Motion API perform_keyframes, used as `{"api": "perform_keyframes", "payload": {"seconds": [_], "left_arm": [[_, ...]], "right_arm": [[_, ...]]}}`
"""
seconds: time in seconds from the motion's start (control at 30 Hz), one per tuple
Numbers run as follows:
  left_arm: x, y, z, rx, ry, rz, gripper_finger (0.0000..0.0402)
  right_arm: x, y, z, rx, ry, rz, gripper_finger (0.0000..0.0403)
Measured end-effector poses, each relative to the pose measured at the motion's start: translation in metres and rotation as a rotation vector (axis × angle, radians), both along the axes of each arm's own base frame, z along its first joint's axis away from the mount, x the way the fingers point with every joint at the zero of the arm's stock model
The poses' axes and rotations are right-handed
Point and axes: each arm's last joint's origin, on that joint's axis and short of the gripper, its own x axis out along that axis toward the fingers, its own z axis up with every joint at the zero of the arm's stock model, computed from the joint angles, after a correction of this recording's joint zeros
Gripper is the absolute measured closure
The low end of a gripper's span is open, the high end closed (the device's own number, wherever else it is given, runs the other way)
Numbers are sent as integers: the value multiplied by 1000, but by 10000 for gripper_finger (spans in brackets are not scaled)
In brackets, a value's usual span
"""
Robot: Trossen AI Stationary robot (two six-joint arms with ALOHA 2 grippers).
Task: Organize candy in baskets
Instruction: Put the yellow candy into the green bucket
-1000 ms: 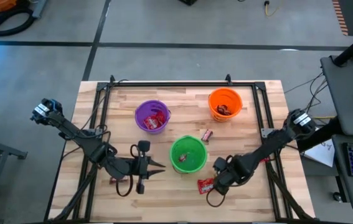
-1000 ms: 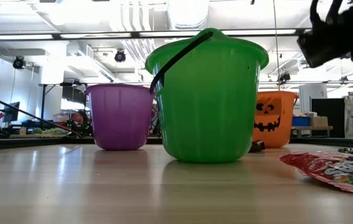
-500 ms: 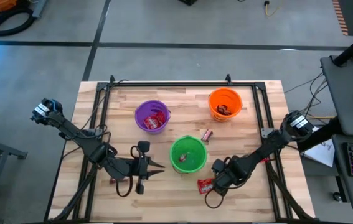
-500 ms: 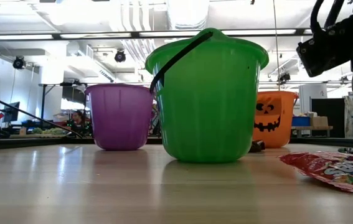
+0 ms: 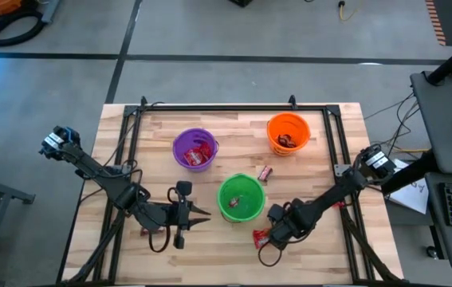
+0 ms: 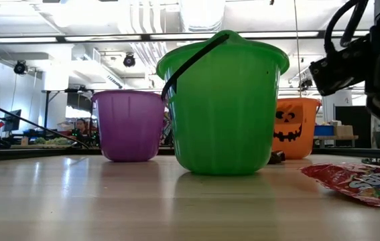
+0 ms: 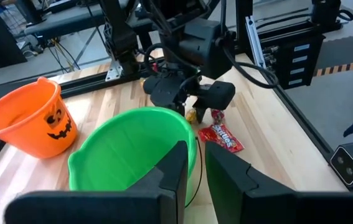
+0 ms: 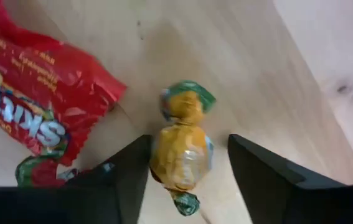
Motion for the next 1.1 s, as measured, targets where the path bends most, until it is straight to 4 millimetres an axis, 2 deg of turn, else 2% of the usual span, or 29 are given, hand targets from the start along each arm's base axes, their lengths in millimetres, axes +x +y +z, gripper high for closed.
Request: {"api": "perform_keyframes", "payload": {"seconds": [0.3,0.4,0.57,0.8,1.1], "left_arm": [[0,0,0,0,0,0,360],[0,0,0,0,0,0,360],[0,0,0,0,0,0,361],[0,0,0,-1,-1,0,360],[0,0,0,-2,-2,0,361]], "right_arm": [[1,-3,3,4,-1,28,313],[-1,-4,8,7,-5,28,325],[-6,-7,22,12,-19,27,322],[-19,-18,61,-19,-154,32,329],[-44,-41,130,-83,-507,54,327]]}}
